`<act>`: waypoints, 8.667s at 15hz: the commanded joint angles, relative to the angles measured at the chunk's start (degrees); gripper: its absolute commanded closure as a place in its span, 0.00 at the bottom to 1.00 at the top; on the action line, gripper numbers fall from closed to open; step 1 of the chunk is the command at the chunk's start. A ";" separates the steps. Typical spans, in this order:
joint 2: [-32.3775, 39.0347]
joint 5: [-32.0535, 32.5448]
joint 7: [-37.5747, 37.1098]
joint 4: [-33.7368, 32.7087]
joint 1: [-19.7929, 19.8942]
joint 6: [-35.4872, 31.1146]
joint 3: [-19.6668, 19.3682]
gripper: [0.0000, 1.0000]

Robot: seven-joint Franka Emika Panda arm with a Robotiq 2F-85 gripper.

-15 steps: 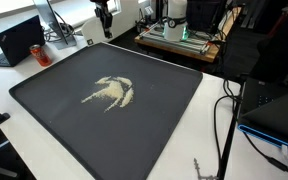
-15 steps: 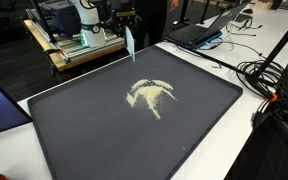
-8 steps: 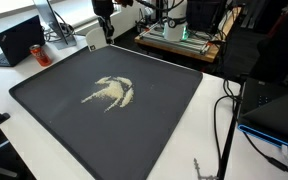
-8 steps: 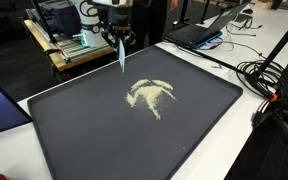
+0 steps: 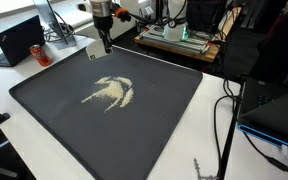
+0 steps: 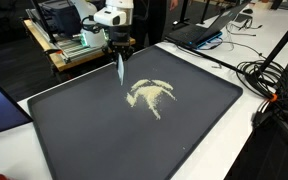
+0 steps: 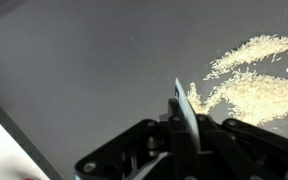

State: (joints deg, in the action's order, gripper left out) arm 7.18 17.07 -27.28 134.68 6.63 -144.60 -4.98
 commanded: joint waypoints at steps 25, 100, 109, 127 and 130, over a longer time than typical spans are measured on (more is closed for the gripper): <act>19.24 1.78 1.16 -7.24 -10.64 -13.58 -12.41 0.99; 7.38 16.48 22.13 -7.87 -16.42 -10.45 9.14 0.99; 4.26 -2.67 36.14 -1.75 -12.95 -16.72 13.91 0.99; -15.87 -58.24 51.85 19.04 -3.95 -33.98 20.39 0.99; -17.60 -55.01 47.67 22.64 -0.78 -33.93 20.20 0.99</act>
State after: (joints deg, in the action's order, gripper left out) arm -6.81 -39.30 24.01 152.59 3.27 -177.95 15.09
